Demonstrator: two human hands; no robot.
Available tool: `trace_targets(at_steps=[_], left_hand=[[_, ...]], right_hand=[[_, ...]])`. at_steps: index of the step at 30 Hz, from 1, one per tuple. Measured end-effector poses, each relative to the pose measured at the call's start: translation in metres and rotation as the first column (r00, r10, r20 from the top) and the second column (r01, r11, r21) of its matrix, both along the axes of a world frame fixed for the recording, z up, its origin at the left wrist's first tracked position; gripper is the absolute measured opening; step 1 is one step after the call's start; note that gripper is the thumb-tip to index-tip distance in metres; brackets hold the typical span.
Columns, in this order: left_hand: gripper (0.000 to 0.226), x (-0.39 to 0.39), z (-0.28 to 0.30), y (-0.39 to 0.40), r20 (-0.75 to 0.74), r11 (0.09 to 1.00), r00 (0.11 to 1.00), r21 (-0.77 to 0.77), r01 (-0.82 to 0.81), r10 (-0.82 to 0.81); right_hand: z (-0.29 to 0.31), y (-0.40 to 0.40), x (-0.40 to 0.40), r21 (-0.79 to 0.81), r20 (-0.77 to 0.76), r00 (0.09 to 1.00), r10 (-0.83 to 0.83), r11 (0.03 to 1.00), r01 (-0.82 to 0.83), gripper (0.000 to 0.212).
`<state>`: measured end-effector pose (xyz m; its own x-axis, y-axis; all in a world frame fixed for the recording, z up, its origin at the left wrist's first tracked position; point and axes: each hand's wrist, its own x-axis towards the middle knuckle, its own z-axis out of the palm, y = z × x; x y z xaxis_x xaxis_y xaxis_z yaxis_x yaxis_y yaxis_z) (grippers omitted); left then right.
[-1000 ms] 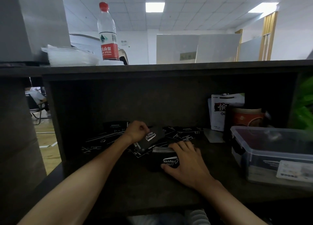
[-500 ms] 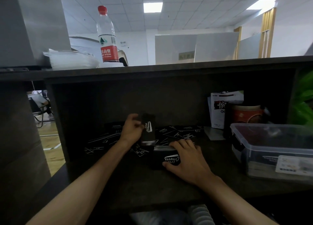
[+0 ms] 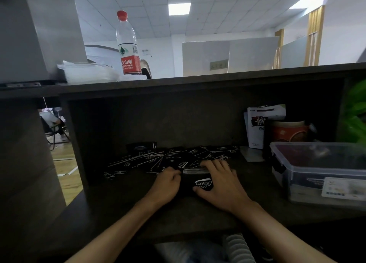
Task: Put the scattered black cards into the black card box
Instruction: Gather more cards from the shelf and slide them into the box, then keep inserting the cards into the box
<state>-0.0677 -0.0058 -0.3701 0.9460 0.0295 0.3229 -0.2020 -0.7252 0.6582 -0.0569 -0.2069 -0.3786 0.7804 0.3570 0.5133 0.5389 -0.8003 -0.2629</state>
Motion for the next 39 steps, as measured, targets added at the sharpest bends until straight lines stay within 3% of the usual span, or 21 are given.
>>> trace_targets(at_steps=[2, 4, 5, 8, 12, 20, 24, 28, 31, 34, 37, 39], left_hand=[[0.03, -0.005, 0.009, -0.009, -0.008, 0.979, 0.997, -0.188, -0.074, 0.074], [0.025, -0.01, 0.018, -0.027, -0.082, 0.872, 0.996, -0.483, -0.077, 0.043], [0.021, -0.01, 0.021, -0.038, -0.122, 0.835, 0.992, -0.545, -0.08, 0.016], [0.022, -0.003, 0.02, -0.064, -0.19, 0.798, 0.98, -0.58, -0.161, 0.059], [0.025, 0.006, 0.011, -0.075, -0.129, 0.763, 0.984, -0.621, -0.18, 0.127], [0.031, 0.015, 0.007, -0.076, -0.085, 0.835, 0.991, -0.533, -0.136, 0.107], [0.033, 0.013, 0.003, -0.072, -0.093, 0.821, 0.994, -0.562, -0.102, 0.06], [0.036, 0.006, 0.003, -0.07, -0.064, 0.713, 0.998, -0.7, -0.039, -0.008], [0.056, 0.003, -0.004, -0.066, -0.012, 0.646, 1.0, -0.763, 0.005, -0.022], [0.053, 0.007, -0.008, -0.066, 0.002, 0.693, 0.999, -0.72, 0.028, -0.038], [0.026, 0.009, -0.01, -0.075, 0.047, 0.925, 0.997, -0.372, 0.078, -0.065], [0.017, 0.007, -0.004, -0.093, 0.073, 0.968, 0.986, -0.195, 0.16, -0.148]], right_hand=[[0.002, 0.0, -0.001, -0.013, -0.001, 1.0, -0.013, 1.0, 0.013, 0.076], [0.002, 0.0, -0.002, -0.057, -0.004, 1.0, -0.018, 0.998, 0.018, 0.075], [0.004, -0.001, -0.002, -0.08, -0.015, 1.0, -0.013, 0.997, 0.011, 0.073], [0.016, -0.001, -0.004, -0.106, -0.083, 0.997, 0.009, 0.994, -0.018, 0.067], [0.021, -0.009, -0.007, -0.058, -0.092, 0.996, -0.007, 0.998, 0.002, 0.063], [0.001, -0.015, -0.012, -0.107, -0.007, 1.0, -0.016, 0.994, 0.015, 0.063], [-0.003, -0.013, -0.012, -0.165, 0.008, 0.999, -0.042, 0.985, 0.043, 0.061], [0.009, -0.014, -0.013, -0.157, -0.056, 0.997, -0.059, 0.986, 0.05, 0.051], [0.029, -0.03, -0.015, -0.105, -0.119, 0.99, -0.072, 0.993, 0.059, 0.051], [0.075, -0.069, -0.018, 0.021, -0.079, 0.995, -0.069, 0.997, 0.07, 0.048], [0.126, -0.127, -0.016, 0.098, -0.015, 0.986, -0.165, 0.981, 0.166, 0.044], [0.149, -0.171, -0.011, 0.14, -0.07, 0.969, -0.238, 0.959, 0.246, 0.042]])
